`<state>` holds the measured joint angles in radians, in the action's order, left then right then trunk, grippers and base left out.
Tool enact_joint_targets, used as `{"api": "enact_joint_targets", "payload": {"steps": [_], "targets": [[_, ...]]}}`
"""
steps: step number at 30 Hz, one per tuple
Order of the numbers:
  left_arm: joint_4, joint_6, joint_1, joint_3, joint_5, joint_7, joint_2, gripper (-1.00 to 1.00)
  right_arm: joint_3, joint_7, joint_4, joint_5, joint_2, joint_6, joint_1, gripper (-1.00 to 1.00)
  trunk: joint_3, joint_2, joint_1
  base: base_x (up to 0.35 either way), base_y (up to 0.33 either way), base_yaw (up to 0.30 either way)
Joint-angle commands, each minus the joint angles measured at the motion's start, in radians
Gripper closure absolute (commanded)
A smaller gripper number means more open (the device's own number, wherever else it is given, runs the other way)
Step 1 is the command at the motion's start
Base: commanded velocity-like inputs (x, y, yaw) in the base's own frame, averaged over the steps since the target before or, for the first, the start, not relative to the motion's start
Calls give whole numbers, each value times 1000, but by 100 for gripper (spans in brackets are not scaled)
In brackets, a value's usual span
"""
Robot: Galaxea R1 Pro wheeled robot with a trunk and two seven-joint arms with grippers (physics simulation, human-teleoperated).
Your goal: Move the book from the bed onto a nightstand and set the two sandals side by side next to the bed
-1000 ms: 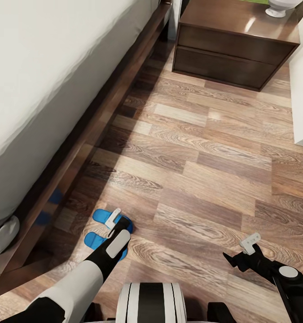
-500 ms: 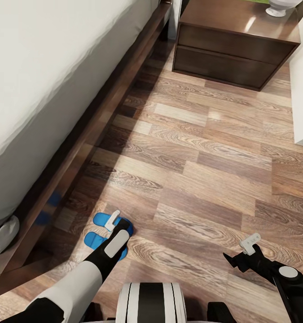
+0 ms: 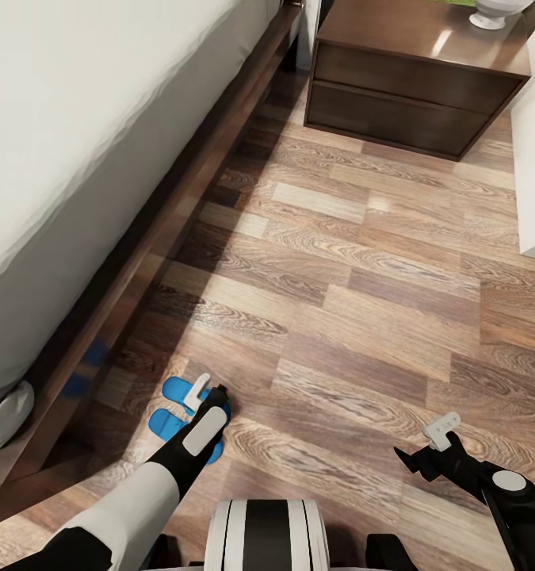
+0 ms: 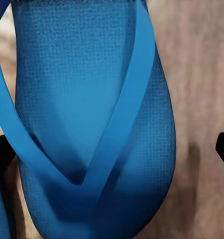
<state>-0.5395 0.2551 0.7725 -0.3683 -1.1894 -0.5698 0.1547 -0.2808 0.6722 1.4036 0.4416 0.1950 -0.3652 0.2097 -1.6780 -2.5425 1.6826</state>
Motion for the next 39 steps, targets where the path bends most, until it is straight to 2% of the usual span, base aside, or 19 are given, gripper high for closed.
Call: {"api": "enact_joint_targets", "payload": {"steps": [1,16,19,22,26,28,29,32,37,39], "targets": [[-1,7,1,-7,-10,-5,-1,-100,-1,7,2,7,0,-3,0,-100,-1,0,0,0,0,0],[-26,7,-7,-16,0,-16,7,-100,-1,6,0,8,0,-3,0,-100,-1,0,0,0,0,0],[-68,7,-25,-17,1,-23,6,-100,-1,6,-1,8,0,-3,0,-100,-1,0,0,0,0,0],[-158,7,-59,-21,3,-75,1,-100,-1,5,-3,9,0,-3,0,-100,-1,0,0,0,0,0],[-289,7,-97,-74,5,-174,-6,-100,-3,6,-3,3,0,-2,1,-100,-1,0,0,0,0,0],[-353,7,-117,-110,8,-224,-9,-100,-6,7,1,0,0,-3,1,-100,-1,0,0,0,0,0],[-391,6,-125,-137,22,-250,-12,-100,-7,8,14,-3,0,-3,1,-100,-1,0,0,0,0,0],[-418,-5,-140,-160,40,-273,-24,-100,-5,20,38,-18,-12,-15,13,-100,3,0,-1,0,0,0],[-446,-33,-168,-188,40,-301,-52,-100,0,24,66,-48,-40,-44,41,-100,3,0,-1,0,0,0],[-457,-44,-170,-200,40,-313,-56,-100,0,24,77,-60,-41,-55,52,-100,3,0,-1,0,0,0]]}}
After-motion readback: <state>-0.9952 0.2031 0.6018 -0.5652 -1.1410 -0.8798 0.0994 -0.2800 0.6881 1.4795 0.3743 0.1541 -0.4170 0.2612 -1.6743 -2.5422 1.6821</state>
